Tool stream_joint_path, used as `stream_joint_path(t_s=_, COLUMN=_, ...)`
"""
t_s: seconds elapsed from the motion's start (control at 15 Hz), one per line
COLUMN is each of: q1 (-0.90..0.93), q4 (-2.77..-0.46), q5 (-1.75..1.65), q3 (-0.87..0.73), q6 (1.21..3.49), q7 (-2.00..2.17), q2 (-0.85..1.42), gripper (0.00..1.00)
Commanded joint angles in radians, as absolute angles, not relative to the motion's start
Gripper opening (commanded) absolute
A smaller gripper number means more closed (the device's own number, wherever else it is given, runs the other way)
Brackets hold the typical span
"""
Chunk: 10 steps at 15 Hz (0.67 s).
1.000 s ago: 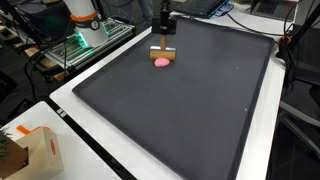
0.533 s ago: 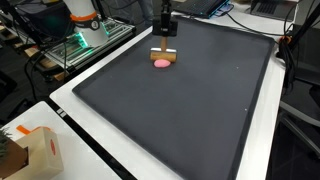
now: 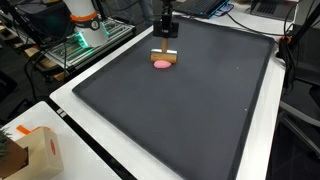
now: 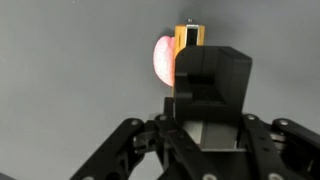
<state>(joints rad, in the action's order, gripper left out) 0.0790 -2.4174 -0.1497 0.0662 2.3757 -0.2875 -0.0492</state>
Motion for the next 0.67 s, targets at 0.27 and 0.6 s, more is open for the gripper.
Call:
stream_joint_path(t_s=0.27, q1=0.046, q4=-2.405, q5=-0.213, q3=0.042, q6=2.405, q7=-0.249, q2=0.028, gripper=0.23)
stream_joint_path(t_s=0.6, q1=0.039, q4=-2.403, q5=-0.226, q3=0.038, q6=2.412, q7=-0.228, q2=0.035, gripper=0.23)
